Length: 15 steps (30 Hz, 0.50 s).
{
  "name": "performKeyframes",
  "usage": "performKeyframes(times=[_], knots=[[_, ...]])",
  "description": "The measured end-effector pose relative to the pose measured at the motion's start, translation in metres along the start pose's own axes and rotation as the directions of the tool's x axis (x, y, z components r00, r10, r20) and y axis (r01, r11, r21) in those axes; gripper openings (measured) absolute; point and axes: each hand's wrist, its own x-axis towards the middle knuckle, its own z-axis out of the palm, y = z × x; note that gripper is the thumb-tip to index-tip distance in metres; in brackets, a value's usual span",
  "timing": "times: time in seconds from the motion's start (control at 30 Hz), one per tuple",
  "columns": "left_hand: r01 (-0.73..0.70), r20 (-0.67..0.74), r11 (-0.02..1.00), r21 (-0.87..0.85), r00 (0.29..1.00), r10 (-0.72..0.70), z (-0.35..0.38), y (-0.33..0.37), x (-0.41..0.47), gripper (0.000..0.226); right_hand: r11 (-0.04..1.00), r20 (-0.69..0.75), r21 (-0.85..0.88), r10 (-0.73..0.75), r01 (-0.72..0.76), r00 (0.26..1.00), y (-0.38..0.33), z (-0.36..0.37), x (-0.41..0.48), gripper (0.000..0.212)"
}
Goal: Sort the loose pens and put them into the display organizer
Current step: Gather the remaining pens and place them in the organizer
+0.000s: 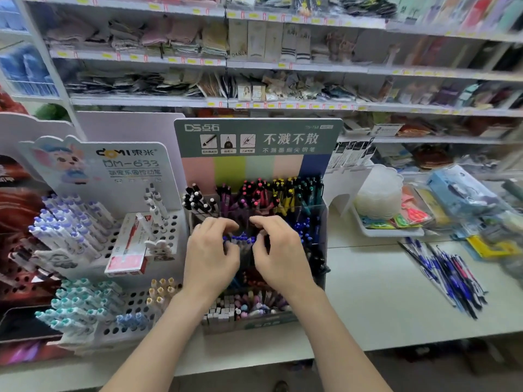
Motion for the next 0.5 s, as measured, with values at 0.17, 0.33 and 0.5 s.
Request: performKeyframes(times=[0.17, 0.33, 0.5], knots=[[-0.095, 0.145, 0.979, -0.183, 0.982, 0.123, 0.032, 0.051, -0.002, 0.025, 0.954, -0.190, 0.122, 0.292, -0.273, 0.937, 0.023, -0.031, -0.035, 0.028], [-0.060, 0.480, 0.964, -0.259, 0.858, 0.182, 0.077, 0.096, -0.009, 0.018, 0.729, -0.116, 0.264, 0.674, -0.631, 0.730, 0.078, -0.076, -0.060, 0.027], [-0.139, 0.688, 0.962, -0.235, 0.675, 0.265, 0.136, 0.147, -0.009, 0.018, 0.659, 0.059, 0.090, 0.745, -0.746, 0.665, 0.162, -0.136, -0.077, 0.028]])
